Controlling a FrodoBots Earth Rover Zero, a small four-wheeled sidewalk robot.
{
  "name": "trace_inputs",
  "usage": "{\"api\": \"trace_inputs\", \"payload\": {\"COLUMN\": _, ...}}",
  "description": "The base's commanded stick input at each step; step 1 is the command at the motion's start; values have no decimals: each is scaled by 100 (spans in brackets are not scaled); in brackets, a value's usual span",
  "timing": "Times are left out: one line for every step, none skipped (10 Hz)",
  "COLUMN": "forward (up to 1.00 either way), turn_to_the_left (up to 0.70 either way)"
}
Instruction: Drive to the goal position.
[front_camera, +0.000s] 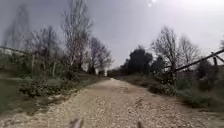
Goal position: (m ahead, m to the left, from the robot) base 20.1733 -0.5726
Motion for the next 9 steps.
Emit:
{"api": "trace_inputs", "payload": {"forward": 85, "turn_to_the_left": 0}}
{"api": "trace_inputs", "payload": {"forward": 85, "turn_to_the_left": 0}}
{"api": "trace_inputs", "payload": {"forward": 85, "turn_to_the_left": 0}}
{"api": "trace_inputs", "payload": {"forward": 85, "turn_to_the_left": -19}}
{"api": "trace_inputs", "payload": {"forward": 85, "turn_to_the_left": -34}}
{"api": "trace_inputs", "payload": {"forward": 85, "turn_to_the_left": -20}}
{"api": "trace_inputs", "payload": {"forward": 85, "turn_to_the_left": 0}}
{"api": "trace_inputs", "payload": {"forward": 85, "turn_to_the_left": 0}}
{"api": "trace_inputs", "payload": {"forward": 85, "turn_to_the_left": 0}}
